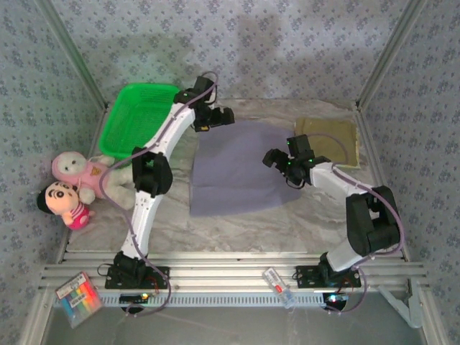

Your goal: Fold and stack the skirts

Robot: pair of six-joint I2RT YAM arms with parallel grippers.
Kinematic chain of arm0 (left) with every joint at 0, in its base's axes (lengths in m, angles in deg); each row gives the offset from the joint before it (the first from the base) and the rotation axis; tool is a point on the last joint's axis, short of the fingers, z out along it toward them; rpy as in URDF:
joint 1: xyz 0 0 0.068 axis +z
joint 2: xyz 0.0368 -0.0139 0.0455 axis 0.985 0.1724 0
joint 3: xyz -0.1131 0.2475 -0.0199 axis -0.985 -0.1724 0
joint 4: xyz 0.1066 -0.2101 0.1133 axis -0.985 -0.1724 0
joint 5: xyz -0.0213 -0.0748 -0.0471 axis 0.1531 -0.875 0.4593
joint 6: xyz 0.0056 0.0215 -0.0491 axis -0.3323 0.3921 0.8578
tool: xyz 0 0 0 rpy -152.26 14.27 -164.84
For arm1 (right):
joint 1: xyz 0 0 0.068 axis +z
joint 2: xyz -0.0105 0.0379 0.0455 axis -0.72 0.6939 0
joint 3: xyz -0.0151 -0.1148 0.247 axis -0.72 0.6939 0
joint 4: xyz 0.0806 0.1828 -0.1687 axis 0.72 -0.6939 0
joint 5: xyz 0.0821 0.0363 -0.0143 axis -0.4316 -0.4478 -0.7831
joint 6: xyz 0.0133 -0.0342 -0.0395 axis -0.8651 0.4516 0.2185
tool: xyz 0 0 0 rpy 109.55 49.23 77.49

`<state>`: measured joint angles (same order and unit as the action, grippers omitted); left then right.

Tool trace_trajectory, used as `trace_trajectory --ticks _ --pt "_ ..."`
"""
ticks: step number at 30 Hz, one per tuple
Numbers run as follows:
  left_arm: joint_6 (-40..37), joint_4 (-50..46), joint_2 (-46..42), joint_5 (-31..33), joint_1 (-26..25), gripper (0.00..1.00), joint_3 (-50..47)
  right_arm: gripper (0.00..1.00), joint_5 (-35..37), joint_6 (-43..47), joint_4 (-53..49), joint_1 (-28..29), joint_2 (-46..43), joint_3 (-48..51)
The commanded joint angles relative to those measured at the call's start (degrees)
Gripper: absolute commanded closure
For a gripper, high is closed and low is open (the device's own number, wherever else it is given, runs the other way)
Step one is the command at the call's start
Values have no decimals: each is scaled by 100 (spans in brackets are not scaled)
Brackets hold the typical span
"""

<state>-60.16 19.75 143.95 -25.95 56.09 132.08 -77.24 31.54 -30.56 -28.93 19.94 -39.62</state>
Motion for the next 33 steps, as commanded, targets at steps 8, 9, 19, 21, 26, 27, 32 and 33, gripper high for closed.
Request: trace_trajectory --ticks 8,9,19,21,26,27,32,33 --pt "509 627 325 -680 -163 1 -1315 0 -274 271 -471 65 310 279" --pt "519 596 433 -469 -144 0 -1295 0 -139 249 -505 78 178 314" --pt "-54 -379 1277 -689 230 1 929 0 199 384 -884 -193 -1029 922" --pt "-155 -709 1187 -854 153 1 1421 0 -35 583 -833 -217 -1054 982" --pt "-44 -522 38 -862 -123 1 336 1 -490 668 -594 -431 -1035 1166" --pt "13 -323 -252 -868 -162 1 -44 1 -638 630 -409 -463 -1032 1216" --pt "578 1204 -1900 -913 -221 0 -2808 3 -761 481 -40 -447 -963 1392" --pt "685 1416 -2160 -862 -207 0 -3284 3 -770 481 3 -455 -940 1407"
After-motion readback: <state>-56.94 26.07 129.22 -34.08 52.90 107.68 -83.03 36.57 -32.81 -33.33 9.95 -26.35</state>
